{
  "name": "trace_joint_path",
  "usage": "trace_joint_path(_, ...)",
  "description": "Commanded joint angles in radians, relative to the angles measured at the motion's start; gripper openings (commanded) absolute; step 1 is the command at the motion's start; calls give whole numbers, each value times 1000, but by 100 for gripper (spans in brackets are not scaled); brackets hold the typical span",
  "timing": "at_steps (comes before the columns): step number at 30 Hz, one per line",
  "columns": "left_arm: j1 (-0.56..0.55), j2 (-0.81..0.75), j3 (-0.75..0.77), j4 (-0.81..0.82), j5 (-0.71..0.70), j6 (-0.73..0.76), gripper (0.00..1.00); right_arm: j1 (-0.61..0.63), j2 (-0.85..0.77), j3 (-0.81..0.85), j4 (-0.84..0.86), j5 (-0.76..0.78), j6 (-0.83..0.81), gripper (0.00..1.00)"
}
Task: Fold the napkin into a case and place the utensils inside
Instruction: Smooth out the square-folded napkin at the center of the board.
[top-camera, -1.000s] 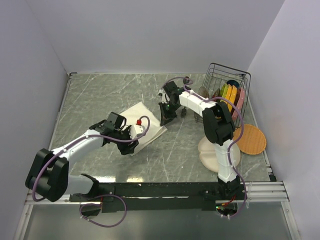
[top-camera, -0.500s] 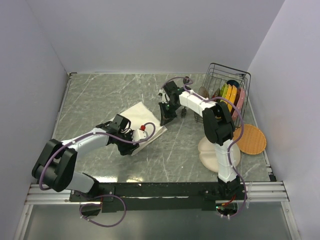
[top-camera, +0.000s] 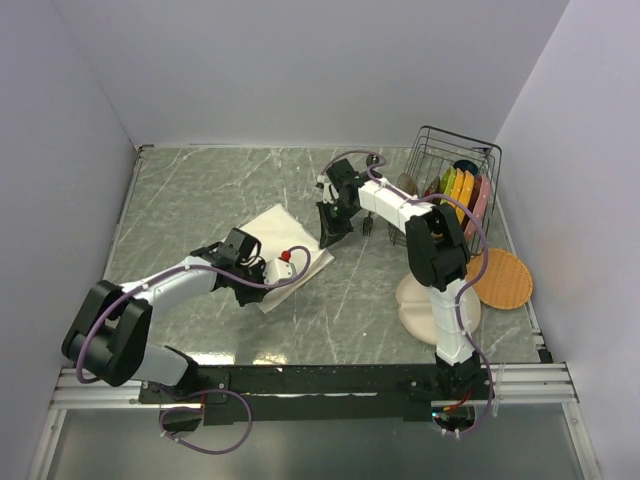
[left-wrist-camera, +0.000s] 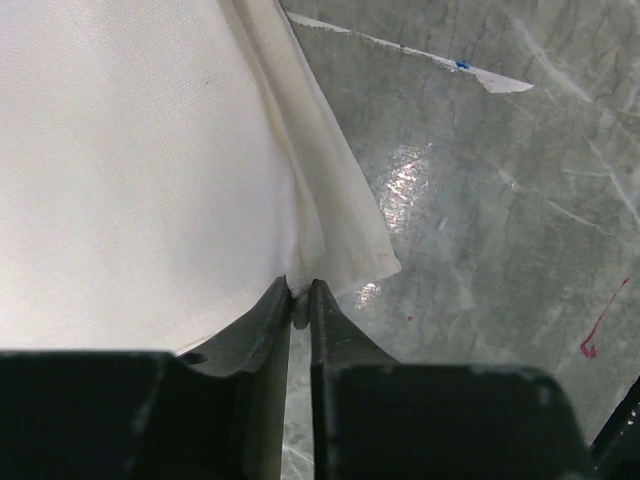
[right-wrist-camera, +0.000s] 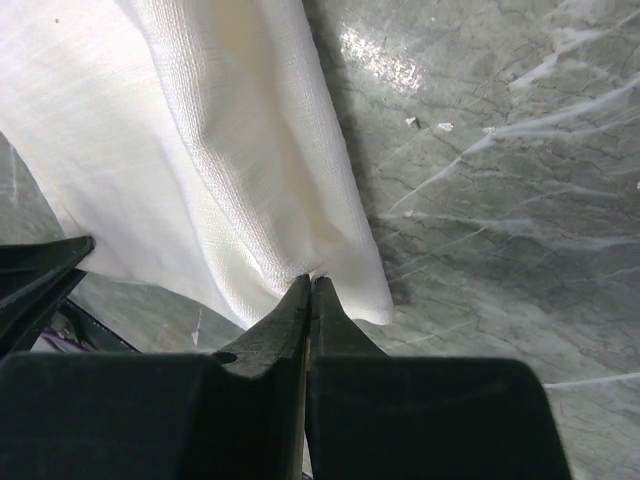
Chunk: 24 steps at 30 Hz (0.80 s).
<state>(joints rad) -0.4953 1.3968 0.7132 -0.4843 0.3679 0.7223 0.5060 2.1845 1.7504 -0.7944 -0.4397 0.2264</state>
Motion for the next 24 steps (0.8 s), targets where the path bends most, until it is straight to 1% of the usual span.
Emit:
trace_joint_path(1, -5, -53, 41, -34, 28, 14, 10, 5, -40, 61, 0, -11, -13, 0)
trace_joint_path(4, 4, -77, 78, -63, 29, 9, 7, 3, -45, 89, -11, -17, -22, 0)
trace_joint_path(9, 41, -111, 156, -166, 69, 12, 1, 3, -71, 142, -48, -21, -44, 0)
trace_joint_path(13, 44, -134, 203, -235, 103, 26, 1, 2, -83, 146, -89, -13, -67, 0)
trace_joint_path(15, 43, -140, 203, -258, 120, 32, 1, -1, -80, 140, -106, -1, -84, 0)
trace_joint_path(20, 44, -128, 160, -246, 124, 45, 1, -3, -68, 83, -121, 25, -94, 0)
trace_joint_path(24, 43, -93, 128, -194, 131, 17, 1, -3, -46, 31, -69, 42, -70, 0)
